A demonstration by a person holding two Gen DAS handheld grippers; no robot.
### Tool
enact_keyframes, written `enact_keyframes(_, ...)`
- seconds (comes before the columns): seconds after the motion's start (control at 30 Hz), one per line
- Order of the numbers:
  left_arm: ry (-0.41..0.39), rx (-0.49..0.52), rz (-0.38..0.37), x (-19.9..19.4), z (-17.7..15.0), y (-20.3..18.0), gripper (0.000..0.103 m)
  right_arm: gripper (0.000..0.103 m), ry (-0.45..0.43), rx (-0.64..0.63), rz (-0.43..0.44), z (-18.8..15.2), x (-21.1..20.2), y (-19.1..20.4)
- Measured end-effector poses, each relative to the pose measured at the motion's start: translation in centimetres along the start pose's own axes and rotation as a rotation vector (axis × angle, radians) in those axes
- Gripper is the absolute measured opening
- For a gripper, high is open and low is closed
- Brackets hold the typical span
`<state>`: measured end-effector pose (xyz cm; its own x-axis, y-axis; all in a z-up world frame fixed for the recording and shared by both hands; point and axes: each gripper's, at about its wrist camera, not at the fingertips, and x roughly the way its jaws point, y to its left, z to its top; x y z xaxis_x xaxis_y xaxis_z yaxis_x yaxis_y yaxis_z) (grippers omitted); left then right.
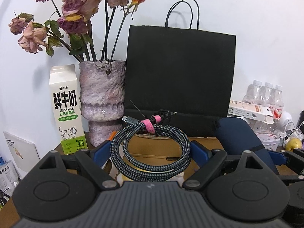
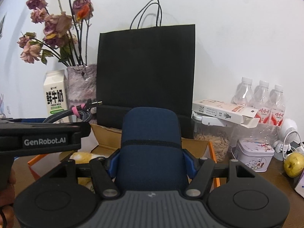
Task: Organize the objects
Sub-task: 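Carry the cable and navy case with both tools over the box, then open both tools to drop the cable and case into the box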
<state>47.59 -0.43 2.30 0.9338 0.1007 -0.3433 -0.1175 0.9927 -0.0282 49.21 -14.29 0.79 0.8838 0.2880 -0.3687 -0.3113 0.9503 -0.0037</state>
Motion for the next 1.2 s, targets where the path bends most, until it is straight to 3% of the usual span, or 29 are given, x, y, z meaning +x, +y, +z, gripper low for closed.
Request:
enact_keyframes(0.53, 0.106, -0.004, 0.006, 5.0, -0.6, 0.4, 0.090, 0.066, 0.086, 0.032, -0.021, -0.4, 4.4, -1.2)
enact_keyframes(0.57, 0.110, -0.009, 0.006, 5.0, -0.7, 0.5, 0.092, 0.068, 0.096, 0.037, -0.017, -0.4, 4.5, -1.2)
enact_keyframes(0.6, 0.107, -0.010, 0.009, 5.0, -0.7, 0.5, 0.101, 0.076, 0.102, 0.042, -0.015, -0.5, 4.6, -1.3)
enact_keyframes(0.67, 0.095, -0.009, 0.022, 4.8, -0.7, 0.5, 0.103, 0.098, 0.091, 0.041, -0.034, -0.5, 4.4, -1.2)
enact_keyframes(0.7, 0.099, -0.010, 0.020, 4.8, -0.6, 0.6, 0.103, 0.103, 0.079, 0.038, -0.046, -0.5, 4.2, -1.2)
enact_keyframes(1.2, 0.097, -0.015, 0.024, 4.4, -0.6, 0.8, 0.103, 0.103, 0.073, 0.044, -0.045, -0.3, 3.6, -1.1)
